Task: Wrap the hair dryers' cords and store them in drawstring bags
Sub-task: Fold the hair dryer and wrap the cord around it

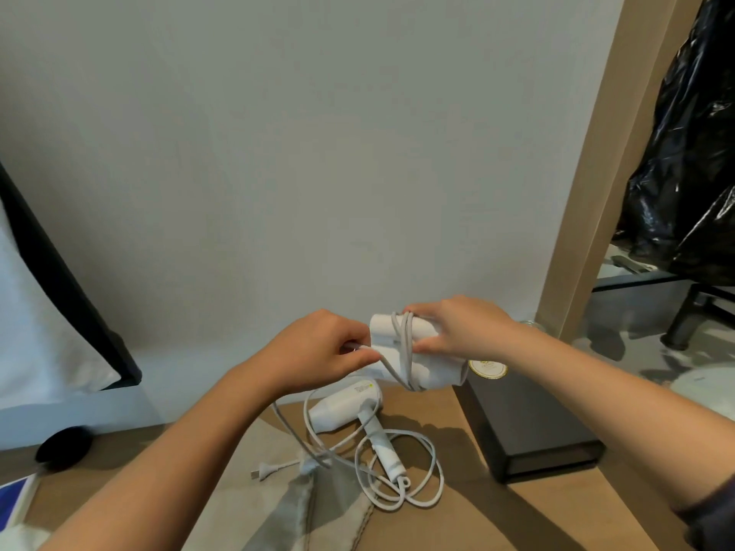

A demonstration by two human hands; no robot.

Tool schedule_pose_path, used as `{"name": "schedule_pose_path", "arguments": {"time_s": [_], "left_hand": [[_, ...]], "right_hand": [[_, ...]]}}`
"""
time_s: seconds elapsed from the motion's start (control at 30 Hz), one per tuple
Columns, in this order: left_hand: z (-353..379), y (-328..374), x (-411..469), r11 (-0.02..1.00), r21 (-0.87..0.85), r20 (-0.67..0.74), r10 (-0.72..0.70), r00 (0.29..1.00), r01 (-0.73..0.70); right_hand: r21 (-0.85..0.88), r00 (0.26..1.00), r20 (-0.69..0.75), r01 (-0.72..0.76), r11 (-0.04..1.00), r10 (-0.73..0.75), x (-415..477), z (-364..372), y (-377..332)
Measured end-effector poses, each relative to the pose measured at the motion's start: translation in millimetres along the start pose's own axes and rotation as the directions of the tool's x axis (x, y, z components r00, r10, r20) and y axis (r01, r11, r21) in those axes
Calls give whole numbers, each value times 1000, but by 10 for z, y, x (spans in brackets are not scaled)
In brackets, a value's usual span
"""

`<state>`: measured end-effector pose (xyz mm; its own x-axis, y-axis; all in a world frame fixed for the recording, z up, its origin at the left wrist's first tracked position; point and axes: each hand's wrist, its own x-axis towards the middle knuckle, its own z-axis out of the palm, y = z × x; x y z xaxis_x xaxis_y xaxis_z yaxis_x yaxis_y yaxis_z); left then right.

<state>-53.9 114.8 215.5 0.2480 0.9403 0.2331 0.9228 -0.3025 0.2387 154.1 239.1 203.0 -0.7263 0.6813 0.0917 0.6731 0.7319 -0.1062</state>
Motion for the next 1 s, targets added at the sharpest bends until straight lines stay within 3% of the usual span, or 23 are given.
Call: {"name": "schedule_pose_path", "arguments": {"time_s": [0.2,0.37,0.67,0.87,1.0], "left_hand": [[-88,47,101,990,138,-74,10,997,0],[-335,-100,217,999,10,-67,-49,997,50],[-225,-378,335,979,-148,64,-132,989,140],[-145,-298,558,992,-82,117,-89,989,99],[-43,-254,620,993,-11,172,-114,978,117]], "right_hand": [[-113,974,158,180,977,-161,-130,-41,-159],[-172,944,199,297,939,-262,-317,2,-246],[-82,951,75,305,949,-299,-556,-4,-224],[-120,918,20,396,911,-396,-563,-49,-183],[-82,904,-93,411,908,-418,-567,-6,-113]]}}
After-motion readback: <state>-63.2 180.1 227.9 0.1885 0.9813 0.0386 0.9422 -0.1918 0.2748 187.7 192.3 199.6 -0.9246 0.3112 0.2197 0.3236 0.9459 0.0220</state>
